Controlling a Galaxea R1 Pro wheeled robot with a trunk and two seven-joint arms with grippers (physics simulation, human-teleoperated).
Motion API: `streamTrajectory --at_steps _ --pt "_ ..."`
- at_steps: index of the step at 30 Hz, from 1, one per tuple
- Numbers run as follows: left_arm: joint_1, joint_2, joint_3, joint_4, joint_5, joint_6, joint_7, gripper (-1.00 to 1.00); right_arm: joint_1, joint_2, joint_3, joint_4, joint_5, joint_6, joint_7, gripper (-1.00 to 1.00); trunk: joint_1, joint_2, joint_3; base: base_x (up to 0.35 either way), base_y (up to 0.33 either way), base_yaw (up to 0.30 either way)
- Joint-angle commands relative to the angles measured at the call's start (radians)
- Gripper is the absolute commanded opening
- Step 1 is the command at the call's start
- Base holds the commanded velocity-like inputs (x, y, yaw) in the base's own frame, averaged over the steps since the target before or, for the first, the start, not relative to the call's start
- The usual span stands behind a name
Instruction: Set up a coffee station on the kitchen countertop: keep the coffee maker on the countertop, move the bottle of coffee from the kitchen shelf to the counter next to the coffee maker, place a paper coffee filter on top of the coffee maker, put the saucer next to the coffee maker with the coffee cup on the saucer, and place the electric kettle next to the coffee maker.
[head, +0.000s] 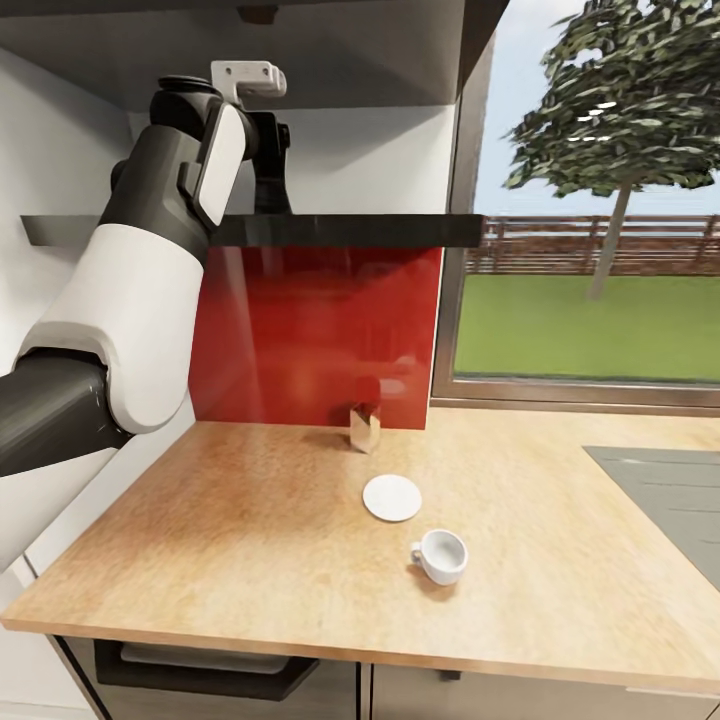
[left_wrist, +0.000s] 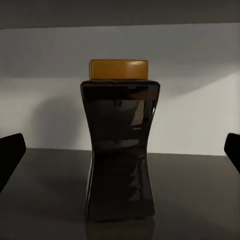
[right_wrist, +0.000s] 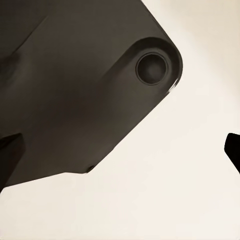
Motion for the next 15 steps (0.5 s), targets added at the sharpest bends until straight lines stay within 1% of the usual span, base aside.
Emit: streamTrajectory --at_steps 1,3,8,12,15 --pt "-0.001 0.000 0.000 -0.001 -0.002 0.004 0.002 1.00 0.000 0.000 0.002 0.001 0.000 -0.005 0.000 1.00 0.000 -0.001 -0.001 0.021 0.000 0.000" --pt "-0.001 0.000 0.000 -0.001 -0.002 0.004 0.002 1.00 0.000 0.000 0.002 0.001 0.000 -0.005 0.000 1.00 0.000 -0.001 -0.001 0.022 0.000 0.000" --pt "0.000 0.000 0.000 -0.002 -0.002 0.004 0.002 1.00 0.000 0.000 0.002 0.001 0.000 -0.005 0.000 1.00 0.000 -0.001 -0.001 0.120 0.000 0.000" --pt "0.000 0.000 0.000 -0.002 -0.002 0.004 0.002 1.00 0.000 0.000 0.002 0.001 0.000 -0.005 0.000 1.00 0.000 -0.001 -0.001 0.048 0.000 0.000" --pt "0.000 0.000 0.000 -0.002 -0.002 0.004 0.002 1.00 0.000 0.000 0.002 0.001 0.001 -0.005 0.000 1.00 0.000 -0.001 -0.001 0.153 0.000 0.000"
